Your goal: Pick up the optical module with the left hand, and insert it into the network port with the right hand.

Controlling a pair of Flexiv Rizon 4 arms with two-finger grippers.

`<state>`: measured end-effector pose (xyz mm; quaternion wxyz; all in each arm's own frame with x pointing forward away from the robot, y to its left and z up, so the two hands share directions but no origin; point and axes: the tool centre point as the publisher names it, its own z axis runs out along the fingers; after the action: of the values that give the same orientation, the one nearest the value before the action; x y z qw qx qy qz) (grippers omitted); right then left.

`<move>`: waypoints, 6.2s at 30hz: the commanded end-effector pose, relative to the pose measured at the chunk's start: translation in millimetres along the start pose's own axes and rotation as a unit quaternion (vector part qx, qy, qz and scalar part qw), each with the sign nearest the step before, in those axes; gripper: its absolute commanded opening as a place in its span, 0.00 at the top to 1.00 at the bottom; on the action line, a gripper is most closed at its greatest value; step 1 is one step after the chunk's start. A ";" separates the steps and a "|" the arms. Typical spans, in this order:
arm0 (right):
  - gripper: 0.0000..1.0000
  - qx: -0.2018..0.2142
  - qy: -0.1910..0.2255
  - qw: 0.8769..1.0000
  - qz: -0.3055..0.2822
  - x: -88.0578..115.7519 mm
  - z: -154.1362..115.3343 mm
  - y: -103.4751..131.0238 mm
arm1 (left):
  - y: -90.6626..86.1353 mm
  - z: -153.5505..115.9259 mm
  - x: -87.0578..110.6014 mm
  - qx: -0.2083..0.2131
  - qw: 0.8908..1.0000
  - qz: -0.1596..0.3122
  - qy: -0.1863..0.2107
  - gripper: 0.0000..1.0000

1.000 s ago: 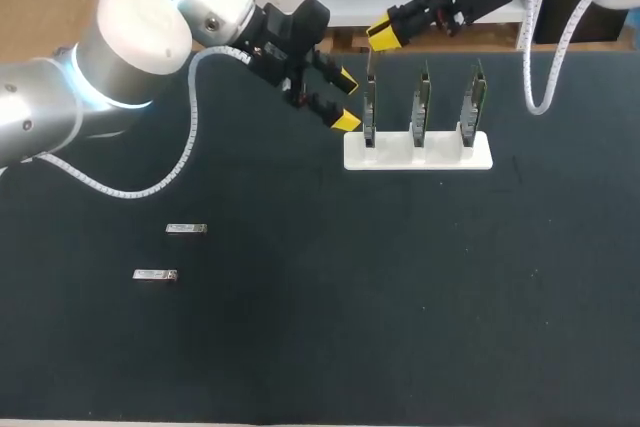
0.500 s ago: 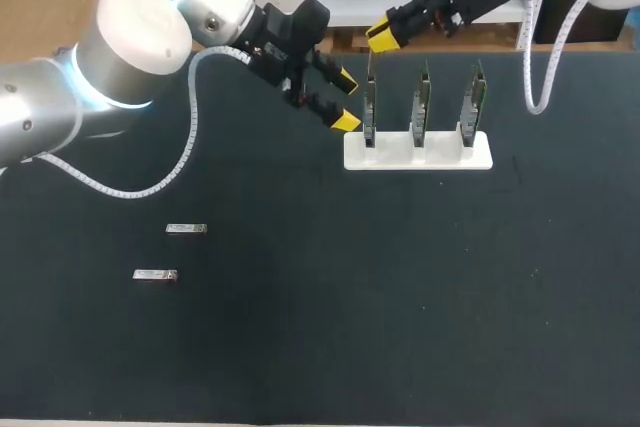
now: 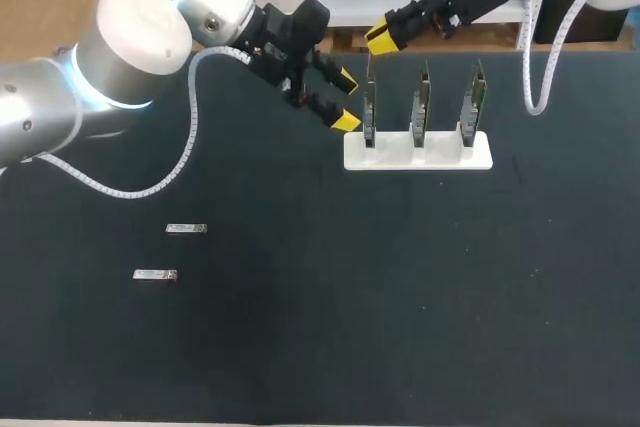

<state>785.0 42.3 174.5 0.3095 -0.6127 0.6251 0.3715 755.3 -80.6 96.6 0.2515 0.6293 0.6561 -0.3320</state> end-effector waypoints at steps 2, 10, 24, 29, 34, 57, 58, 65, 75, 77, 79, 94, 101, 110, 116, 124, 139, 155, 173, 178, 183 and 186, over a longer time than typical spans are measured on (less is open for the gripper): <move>1.00 0.005 0.003 1.000 0.000 2.6 2.8 3.2 | -2.2 0.0 0.2 -0.003 1.000 0.000 0.000 0.00; 1.00 0.007 0.000 1.000 -0.004 0.4 0.4 6.2 | -2.2 0.0 0.2 -0.003 1.000 0.000 0.000 0.00; 1.00 0.013 0.007 1.000 -0.020 -4.2 -2.9 9.8 | -2.2 0.0 0.2 -0.003 1.000 0.000 0.000 0.00; 1.00 0.013 0.012 1.000 -0.019 -2.7 -0.6 8.6 | -2.2 0.0 0.2 -0.003 1.000 0.000 0.000 0.00; 1.00 0.015 0.016 1.000 -0.017 -0.3 1.0 7.8 | -2.2 0.0 0.2 -0.003 1.000 0.000 0.000 0.00; 1.00 0.028 0.012 0.999 -0.020 -3.8 -1.2 6.9 | -2.2 0.0 0.2 -0.003 1.000 0.000 0.000 0.00; 1.00 0.029 0.013 0.999 -0.020 -3.7 -1.3 6.8 | -2.2 0.0 0.2 -0.003 1.000 0.000 0.000 0.00; 1.00 0.030 0.017 0.999 -0.020 -2.3 -1.4 6.7 | -2.2 0.0 0.2 -0.003 1.000 0.000 0.000 0.00; 1.00 0.029 0.019 0.999 -0.015 0.0 0.8 5.9 | -2.2 0.0 0.2 -0.003 1.000 0.000 0.000 0.00; 1.00 0.029 0.020 0.999 -0.016 -0.1 1.0 5.9 | -2.2 0.0 0.2 -0.003 1.000 0.000 0.000 0.00; 1.00 0.029 0.020 0.999 -0.016 -0.2 1.2 5.8 | -2.2 0.0 0.2 -0.003 1.000 0.000 0.000 0.00; 1.00 0.031 0.017 0.999 -0.019 -2.8 -0.5 4.4 | -2.2 0.0 0.2 -0.003 1.000 0.000 0.000 0.00; 1.00 0.028 0.019 0.999 -0.015 0.0 2.1 3.2 | -2.2 0.0 0.2 -0.003 1.000 0.000 0.000 0.00; 1.00 0.027 0.020 0.999 -0.012 1.7 2.6 2.6 | -2.2 0.0 0.2 -0.003 1.000 0.000 0.000 0.00; 1.00 0.030 0.016 0.999 -0.015 0.1 0.7 3.5 | -2.2 0.0 0.2 -0.003 1.000 0.000 0.000 0.00; 1.00 0.037 0.019 0.999 -0.022 -2.5 -0.5 3.3 | -2.2 0.0 0.2 -0.003 1.000 0.000 0.000 0.00; 1.00 0.034 0.022 0.999 -0.017 1.3 1.0 3.2 | -2.2 0.0 0.2 -0.003 1.000 0.000 0.000 0.00; 1.00 0.032 0.024 0.999 -0.008 5.7 4.5 1.1 | -2.2 0.0 0.2 -0.003 1.000 0.000 0.000 0.00; 1.00 0.030 0.026 0.999 0.000 9.6 7.0 0.1 | -2.2 0.0 0.2 -0.003 1.000 0.000 0.000 0.00; 0.77 0.023 0.026 0.999 0.000 9.9 7.4 0.7 | -2.2 0.0 0.2 -0.003 1.000 0.000 0.000 0.00; 0.00 0.026 0.023 0.999 0.000 8.4 6.0 1.7 | -2.2 0.0 0.2 -0.003 1.000 0.000 0.000 0.00; 0.00 0.028 0.021 0.999 -0.001 7.4 4.6 2.9 | -2.2 0.0 0.2 -0.003 1.000 0.000 0.000 0.00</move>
<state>782.6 43.3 165.6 0.3117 -0.6128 0.6414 0.3404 755.2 -80.5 96.6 0.2516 0.6293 0.6561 -0.3319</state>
